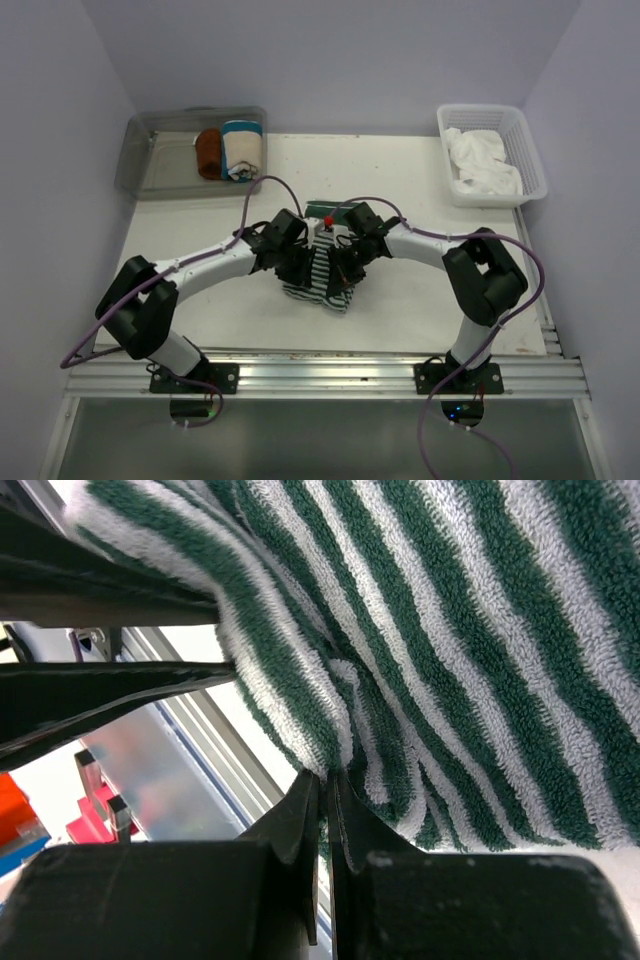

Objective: Roll the towels
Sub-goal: Roll the towel

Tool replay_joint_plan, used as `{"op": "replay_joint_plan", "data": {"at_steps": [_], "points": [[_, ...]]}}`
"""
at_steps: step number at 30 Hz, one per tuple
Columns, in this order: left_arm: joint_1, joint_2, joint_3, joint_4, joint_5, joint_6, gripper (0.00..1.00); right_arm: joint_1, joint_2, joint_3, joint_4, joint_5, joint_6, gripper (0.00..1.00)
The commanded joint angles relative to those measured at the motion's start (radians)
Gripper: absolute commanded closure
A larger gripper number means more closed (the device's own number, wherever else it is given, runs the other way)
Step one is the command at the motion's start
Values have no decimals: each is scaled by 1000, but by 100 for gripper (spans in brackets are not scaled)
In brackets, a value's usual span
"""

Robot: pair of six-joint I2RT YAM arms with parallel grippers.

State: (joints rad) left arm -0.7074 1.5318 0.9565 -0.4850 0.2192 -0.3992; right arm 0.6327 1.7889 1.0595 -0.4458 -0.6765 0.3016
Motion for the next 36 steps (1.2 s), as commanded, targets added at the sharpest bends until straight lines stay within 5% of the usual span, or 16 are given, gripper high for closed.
{"op": "replay_joint_plan", "data": {"at_steps": [1, 14, 24, 36], "points": [[0, 36, 30, 59, -15, 13, 74, -8, -3, 49, -11, -3, -5, 100], [34, 71, -68, 204, 25, -38, 75, -11, -29, 89, -77, 159, -47, 99], [68, 106, -75, 233, 108, -33, 75, -8, -246, -52, 24, 200, -58, 57], [71, 110, -79, 238, 121, -29, 75, 53, -240, -104, 74, 270, -84, 38]]}}
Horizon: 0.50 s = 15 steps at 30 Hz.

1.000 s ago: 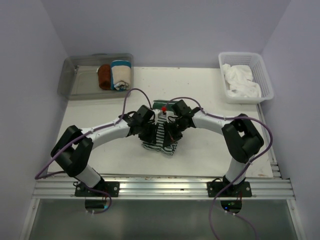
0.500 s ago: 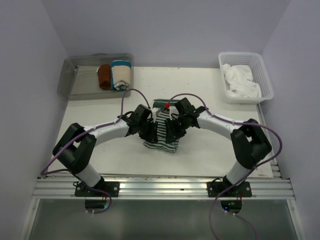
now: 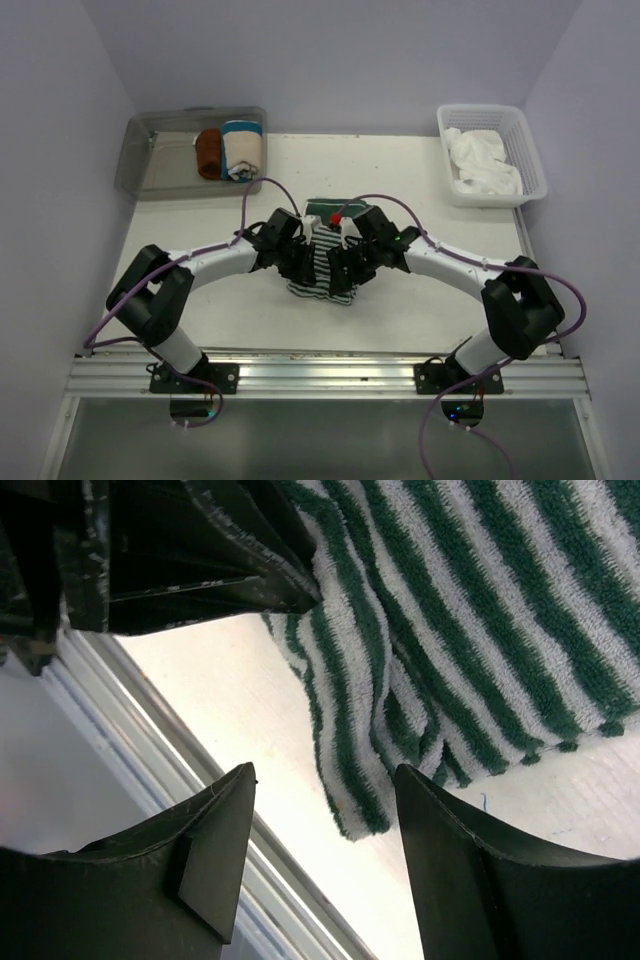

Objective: Roll the towels
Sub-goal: Roll the towel

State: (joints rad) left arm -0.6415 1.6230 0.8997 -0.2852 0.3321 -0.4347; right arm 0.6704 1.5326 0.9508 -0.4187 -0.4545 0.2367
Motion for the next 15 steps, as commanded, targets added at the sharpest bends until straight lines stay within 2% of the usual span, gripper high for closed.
{"op": "replay_joint_plan", "data": {"at_steps": [1, 5, 8, 10, 11, 12, 14, 15], "points": [[5, 17, -24, 38, 10, 7, 75, 33, 26, 6, 52, 71, -19, 38], [6, 17, -33, 47, 16, 7, 75, 77, 63, 16, 75, 105, -14, 38], [6, 14, -31, 47, 19, 8, 75, 78, 87, 6, 89, 123, -8, 45], [9, 9, -31, 43, 21, 11, 75, 78, 87, 2, 97, 132, -5, 60], [11, 8, -31, 41, 22, 19, 75, 80, 78, -1, 98, 142, -5, 73], [13, 8, -30, 35, 21, 21, 75, 77, 72, -3, 100, 148, -5, 79], [16, 6, -31, 31, 22, 28, 75, 77, 55, -4, 98, 165, -4, 84], [17, 8, -31, 23, 21, 31, 75, 75, 41, -3, 92, 189, -4, 82]]}}
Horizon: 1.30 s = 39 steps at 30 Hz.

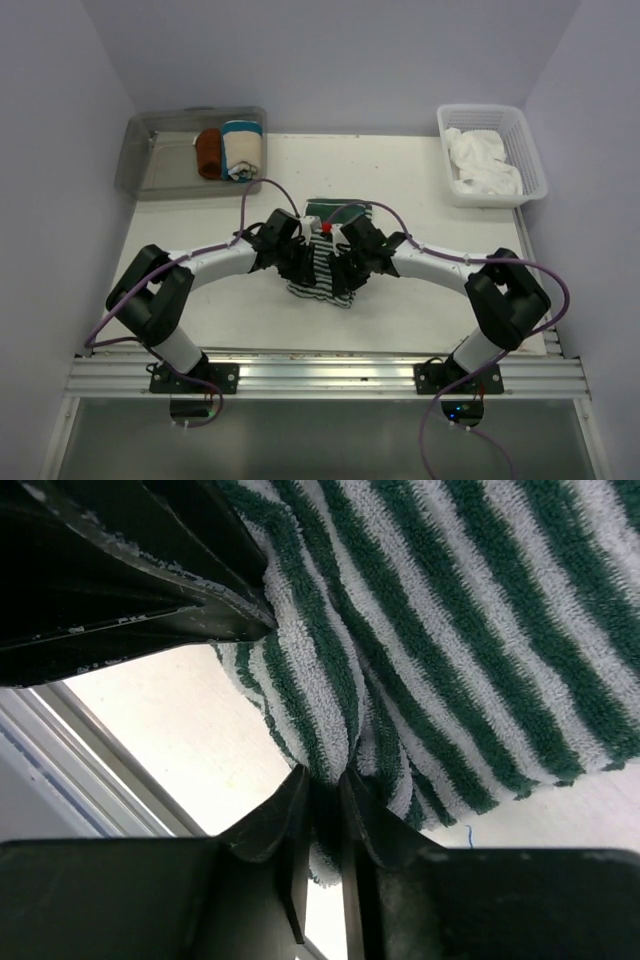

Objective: Roll the towels
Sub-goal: Roll the towel

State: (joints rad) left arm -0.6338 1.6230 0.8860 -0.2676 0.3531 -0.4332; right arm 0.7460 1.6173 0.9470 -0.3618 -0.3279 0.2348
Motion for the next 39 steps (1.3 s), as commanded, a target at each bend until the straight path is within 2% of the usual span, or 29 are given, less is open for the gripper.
{"op": "replay_joint_plan", "data": {"at_steps": [1, 2, 4, 10, 13, 14, 17, 28, 39], "points": [[11, 6, -18, 5, -2, 34, 75, -2, -49, 3, 31, 81, -2, 80], [13, 8, -19, 4, -2, 34, 75, -4, -54, 10, 24, 96, 0, 74], [17, 8, -19, 2, 1, 36, 75, -7, -54, 21, 4, 150, -2, 71], [20, -6, -16, -5, 6, 40, 74, -8, -65, 42, -16, 223, 6, 68], [26, -23, -15, -13, 3, 44, 74, -7, -60, 50, -17, 214, -5, 72], [29, -28, -16, -15, 6, 44, 74, -8, -57, 53, -16, 208, -9, 80], [33, -48, -9, -22, 9, 45, 73, -7, -24, 67, -16, 199, -14, 92], [43, -135, -4, -65, -31, 34, 73, -20, 82, 81, 12, 147, -6, 96], [45, -222, -28, -85, -36, 16, 73, -30, 116, 72, 26, 138, 0, 96]]}}
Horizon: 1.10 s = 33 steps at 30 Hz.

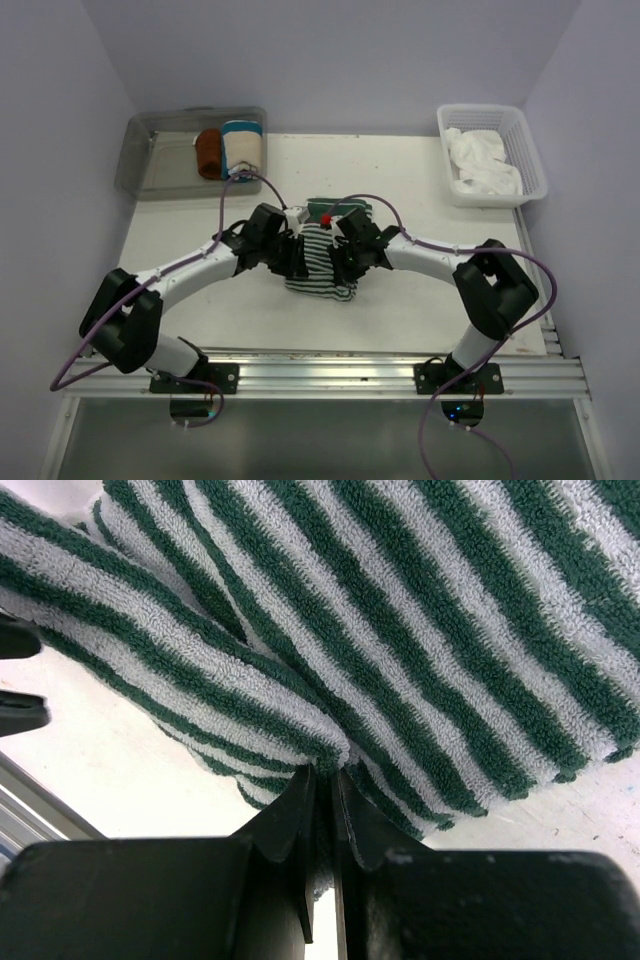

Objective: Roll the towels
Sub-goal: Roll the towel

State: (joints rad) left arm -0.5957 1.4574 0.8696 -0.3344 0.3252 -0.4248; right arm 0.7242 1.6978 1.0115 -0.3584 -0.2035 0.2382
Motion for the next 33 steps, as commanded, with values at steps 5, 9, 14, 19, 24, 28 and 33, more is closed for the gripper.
{"op": "replay_joint_plan", "data": {"at_steps": [5, 9, 14, 19, 24, 28, 33], "points": [[7, -72, -44, -22, -25, -8, 73, -14, 30, 1, 27, 9, 0, 97], [7, -34, -54, -17, -66, -26, 75, -20, 14, -7, 27, 4, 0, 97], [5, 12, -44, 41, -121, -49, 75, -25, -6, -25, 27, 13, 3, 95], [5, 73, -40, 74, -94, -55, 76, -25, -72, -40, -8, 59, 6, 71], [7, 81, -34, 80, -68, -48, 76, -20, -161, -19, -102, 145, -7, 58], [7, 83, -17, 63, -57, -34, 76, 9, -251, -30, -132, 196, 1, 58], [7, 87, -1, 49, -55, -23, 76, 63, -276, -22, -146, 268, 19, 74]]}}
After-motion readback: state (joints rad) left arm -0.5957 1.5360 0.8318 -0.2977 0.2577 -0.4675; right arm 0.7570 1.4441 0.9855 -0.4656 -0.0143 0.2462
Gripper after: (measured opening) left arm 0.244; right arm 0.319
